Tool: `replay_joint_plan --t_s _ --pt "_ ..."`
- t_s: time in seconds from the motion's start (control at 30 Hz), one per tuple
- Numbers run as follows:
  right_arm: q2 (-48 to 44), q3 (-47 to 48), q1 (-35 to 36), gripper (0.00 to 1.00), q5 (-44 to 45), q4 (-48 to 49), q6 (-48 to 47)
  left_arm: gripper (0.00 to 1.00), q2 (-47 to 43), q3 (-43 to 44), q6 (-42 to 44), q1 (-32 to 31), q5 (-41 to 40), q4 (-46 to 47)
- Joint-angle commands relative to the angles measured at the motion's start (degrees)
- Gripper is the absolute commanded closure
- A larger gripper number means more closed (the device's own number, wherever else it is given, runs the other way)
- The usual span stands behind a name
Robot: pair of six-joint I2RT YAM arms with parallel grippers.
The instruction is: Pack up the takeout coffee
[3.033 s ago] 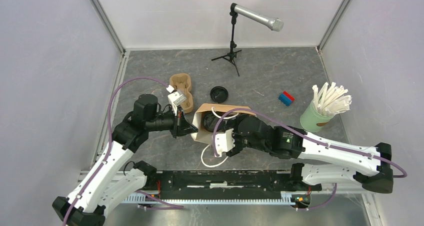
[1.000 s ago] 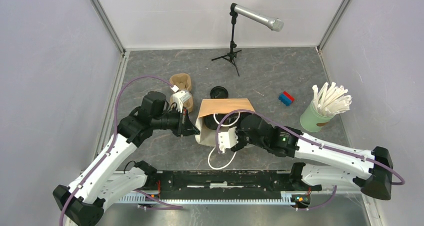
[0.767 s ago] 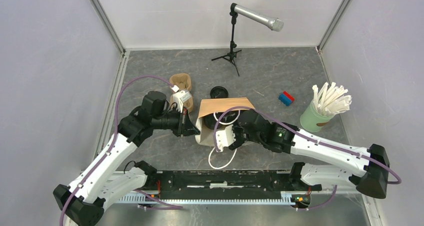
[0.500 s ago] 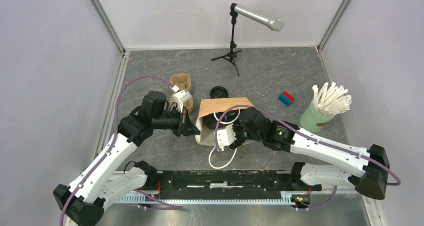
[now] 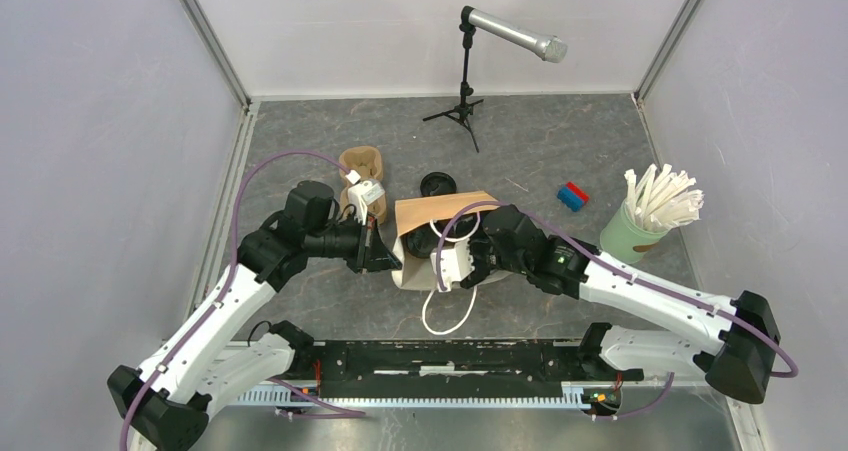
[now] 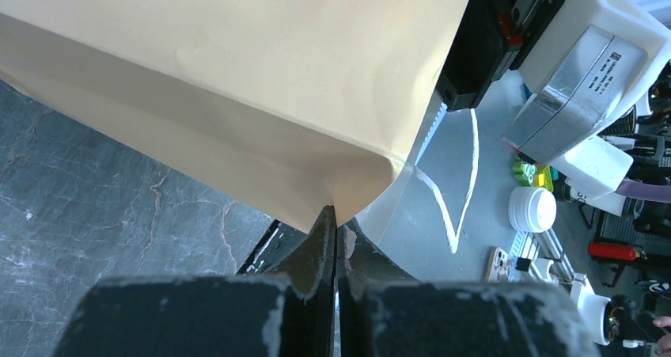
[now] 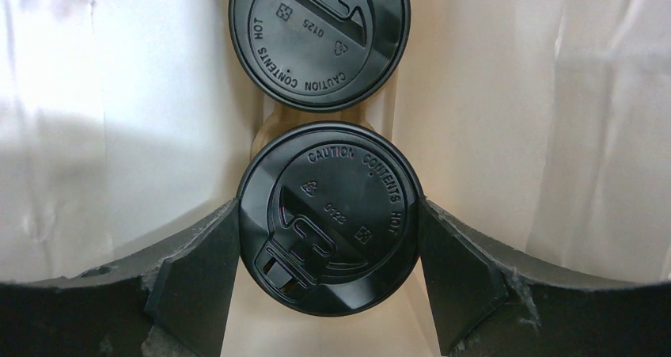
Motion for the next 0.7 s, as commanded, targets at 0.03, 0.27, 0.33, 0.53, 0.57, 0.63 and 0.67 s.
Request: replay_joint_plan --t_s 0.03,0.27,0.33,0.53,0.57,0.63,0.67 --pt "0.3 1.0 -0.2 0.41 -3.9 3.2 -1.7 0.98 0.4 0.6 0.8 0.0 2.4 2.2" --pt "0.5 0.7 -0.2 0.41 -5.1 4.8 -2.5 0.98 0.7 0.4 1.0 0.0 2.6 2.4" --pt "1.0 0.1 -0.3 0.40 -4.9 6.3 -3.0 0.98 0.6 0.4 1.0 0.0 2.6 2.4" --pt "1.9 -2.3 -1.6 0.41 -5.1 9.4 -3.1 0.98 0.4 0.1 1.1 0.0 2.9 2.1" --pt "2.2 -2.3 -1.7 0.41 -5.2 9.2 -3.2 0.98 0.3 0.1 1.2 0.0 2.9 2.1" --pt "2.2 -2.7 -2.2 0.41 -5.4 9.5 -3.4 0.98 0.2 0.1 1.4 0.0 2.9 1.8" --pt "2.1 -2.9 -2.4 0.41 -5.6 9.6 -3.4 0.98 0.1 0.1 1.4 0.0 2.8 1.8"
